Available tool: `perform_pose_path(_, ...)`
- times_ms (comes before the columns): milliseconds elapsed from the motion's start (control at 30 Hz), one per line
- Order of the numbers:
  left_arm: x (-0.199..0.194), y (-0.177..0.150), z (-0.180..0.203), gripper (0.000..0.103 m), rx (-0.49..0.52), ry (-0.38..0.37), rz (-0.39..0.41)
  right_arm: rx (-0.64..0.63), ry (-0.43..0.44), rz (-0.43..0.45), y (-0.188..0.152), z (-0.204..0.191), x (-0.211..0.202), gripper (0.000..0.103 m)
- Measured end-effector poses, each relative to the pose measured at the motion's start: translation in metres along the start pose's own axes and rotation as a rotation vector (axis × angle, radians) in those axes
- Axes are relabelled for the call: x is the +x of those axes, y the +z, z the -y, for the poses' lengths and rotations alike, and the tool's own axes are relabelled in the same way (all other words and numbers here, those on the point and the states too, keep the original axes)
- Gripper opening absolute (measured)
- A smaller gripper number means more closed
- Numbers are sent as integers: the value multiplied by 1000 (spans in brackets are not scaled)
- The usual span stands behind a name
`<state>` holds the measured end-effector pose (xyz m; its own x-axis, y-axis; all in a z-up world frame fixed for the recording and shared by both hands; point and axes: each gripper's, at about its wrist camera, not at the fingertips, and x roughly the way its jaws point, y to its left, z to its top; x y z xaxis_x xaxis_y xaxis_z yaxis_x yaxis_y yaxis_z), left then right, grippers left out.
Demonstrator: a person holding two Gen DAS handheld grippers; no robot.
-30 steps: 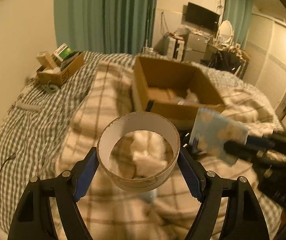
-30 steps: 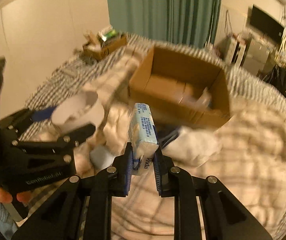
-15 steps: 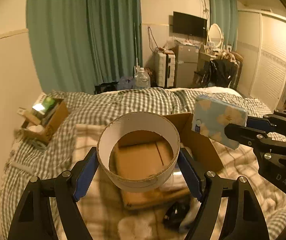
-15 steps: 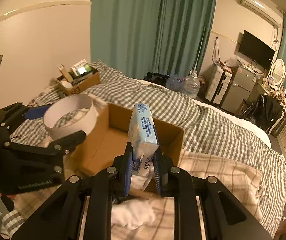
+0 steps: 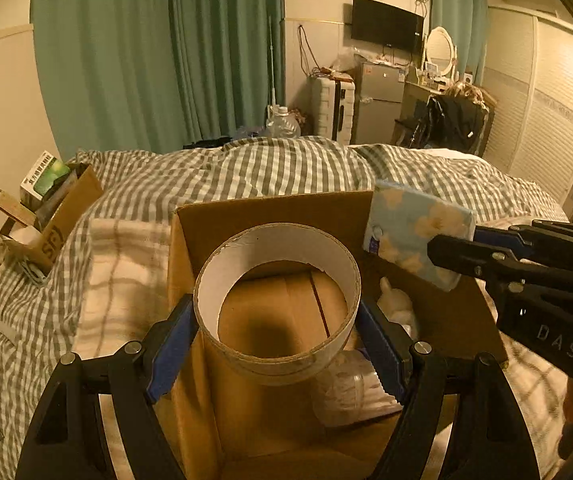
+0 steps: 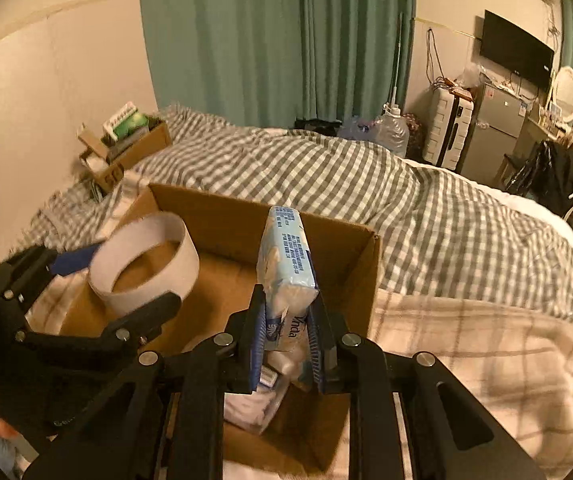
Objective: Organize objects
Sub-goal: 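Carry the tape roll and tissue pack into the box and release both, then grasp the white lace cloth with the left tool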
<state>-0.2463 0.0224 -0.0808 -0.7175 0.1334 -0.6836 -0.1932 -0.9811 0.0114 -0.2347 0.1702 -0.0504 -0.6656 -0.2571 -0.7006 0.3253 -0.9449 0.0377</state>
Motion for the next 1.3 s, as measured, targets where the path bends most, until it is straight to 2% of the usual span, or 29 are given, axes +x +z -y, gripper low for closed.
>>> perform_pose_path(67, -1, 3, 0, 82, 5, -18, 9, 25, 4, 25, 1, 3, -2, 22)
perform_pose_path(133, -5, 9, 1, 85, 18, -35, 11, 38, 12, 39, 5, 6, -9, 30)
perform_pose_path(167, -9, 11, 2, 88, 26, -32, 14, 42, 7, 50, 8, 7, -15, 44)
perform_pose_path(200, -13, 14, 3, 98, 32, -24, 16, 45, -5, 63, 11, 9, -22, 58)
perform_pose_path(233, -20, 16, 2, 103, 37, -9, 22, 47, -15, 74, 13, 10, -29, 62)
perform_pose_path(333, -41, 18, 1, 103, 39, 11, 40, 50, -47, 104, 20, 10, -58, 66)
perform_pose_path(500, -89, 13, -8, 103, 25, 31, 58, 29, -118, 139, 23, 2, -119, 88)
perform_pose_path(567, -112, 5, -12, 103, 25, 39, 71, 18, -152, 158, 19, -5, -150, 93)
perform_pose_path(767, -160, -29, -23, 103, 16, 70, 76, 3, -179, 149, -13, -30, -204, 101)
perform_pose_path(933, -174, -66, -29, 103, -10, 84, 54, -36, -218, 173, -57, -49, -219, 103)
perform_pose_path(1033, -165, -86, -32, 103, -31, 97, 34, -12, -198, 157, -83, -55, -208, 103)
perform_pose_path(1200, -130, -124, -38, 103, -83, 129, -6, 19, -166, 118, -125, -58, -161, 103)
perform_pose_path(1300, -102, -141, -39, 103, -84, 108, -116, 18, -150, 29, -140, -56, -128, 103)
